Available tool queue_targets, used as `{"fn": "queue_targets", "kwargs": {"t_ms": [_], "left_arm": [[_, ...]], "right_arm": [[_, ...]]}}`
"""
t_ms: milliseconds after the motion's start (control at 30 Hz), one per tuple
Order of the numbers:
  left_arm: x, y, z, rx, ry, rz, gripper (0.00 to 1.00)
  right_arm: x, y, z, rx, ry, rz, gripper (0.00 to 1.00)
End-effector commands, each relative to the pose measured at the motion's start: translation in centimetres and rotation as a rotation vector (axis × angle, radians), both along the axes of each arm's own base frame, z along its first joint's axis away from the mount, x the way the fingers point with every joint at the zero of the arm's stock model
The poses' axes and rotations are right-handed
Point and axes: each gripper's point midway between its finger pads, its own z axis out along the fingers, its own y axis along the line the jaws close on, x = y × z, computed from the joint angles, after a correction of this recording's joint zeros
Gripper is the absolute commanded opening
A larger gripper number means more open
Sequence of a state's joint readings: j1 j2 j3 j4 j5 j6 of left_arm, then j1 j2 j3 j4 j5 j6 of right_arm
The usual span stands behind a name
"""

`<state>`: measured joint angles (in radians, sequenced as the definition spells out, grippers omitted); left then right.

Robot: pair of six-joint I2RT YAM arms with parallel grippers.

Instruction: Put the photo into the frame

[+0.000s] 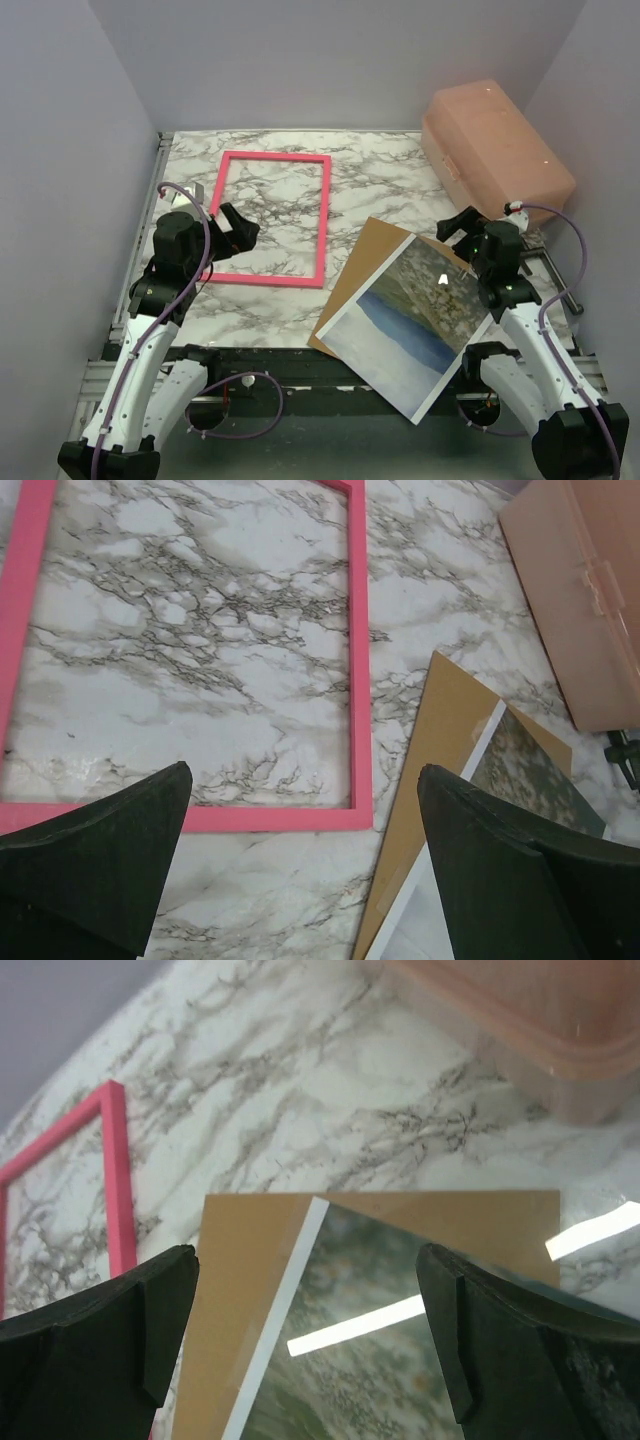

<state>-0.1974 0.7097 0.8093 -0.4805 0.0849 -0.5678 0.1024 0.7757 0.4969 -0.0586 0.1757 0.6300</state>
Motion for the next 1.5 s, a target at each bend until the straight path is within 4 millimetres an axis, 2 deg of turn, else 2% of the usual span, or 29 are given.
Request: {"fn": "queue_targets", "kwargs": {"t_ms": [0, 200, 300, 467, 533, 633, 733, 833, 1033, 1167, 1300, 1467], "left_arm": [[-0.6, -1.5, -0.1, -0.046, 0.004, -0.083, 0.99], [-0.2, -1.8, -1.9, -0.028, 0.077, -0.102, 0.99], [-0.2, -1.2, -2.9, -0.009, 0.135, -0.066, 0.99], [-0.4, -1.2, -3.7, 0.032, 0.178, -0.097, 0.99], [-0.4, -1.8, -4.0, 0.022, 0.194, -0.127, 0.99], [-0.2, -2.5, -4.9, -0.011, 0.223, -0.15, 0.99], [0.1, -3.2, -6.6, -0.059, 0.297, -0.148, 0.99], [0.3, -4.5, -8.4, -0.103, 0.388, -0.188, 0.98], [0.8, -6.6, -12.7, -0.115, 0.57, -0.241, 0.98], [1.2, -8.2, -13.9, -0.038, 0.619, -0.26, 0.99], [1.5, -9.6, -14.4, 0.078, 0.646, -0.253, 0.98], [1.7, -11.9, -15.3, 0.133, 0.672, -0.269, 0.95]], "right_arm": [[-2.1, 1.2, -2.5, 0.06, 0.207, 0.042, 1.0], [-2.3, 2.0, -2.4, 0.054, 0.214, 0.1, 1.0], [-2.3, 2.8, -2.6, 0.082, 0.235, 0.133, 1.0], [-2.5, 3.4, -3.8, 0.104, 0.328, 0.151, 1.0], [-2.5, 3.6, -4.3, 0.107, 0.345, 0.163, 1.0], [-2.5, 4.0, -4.0, 0.095, 0.316, 0.208, 1.0], [-2.6, 4.1, -3.3, 0.09, 0.248, 0.222, 1.0], [-3.2, 4.2, -4.0, 0.097, 0.273, 0.228, 1.0], [-4.3, 4.1, -8.7, 0.143, 0.542, 0.17, 1.0], [-4.7, 4.9, -10.5, 0.162, 0.638, 0.205, 1.0], [-4.8, 5.3, -10.5, 0.175, 0.631, 0.234, 1.0], [-4.9, 5.2, -9.8, 0.147, 0.588, 0.258, 1.0]]}}
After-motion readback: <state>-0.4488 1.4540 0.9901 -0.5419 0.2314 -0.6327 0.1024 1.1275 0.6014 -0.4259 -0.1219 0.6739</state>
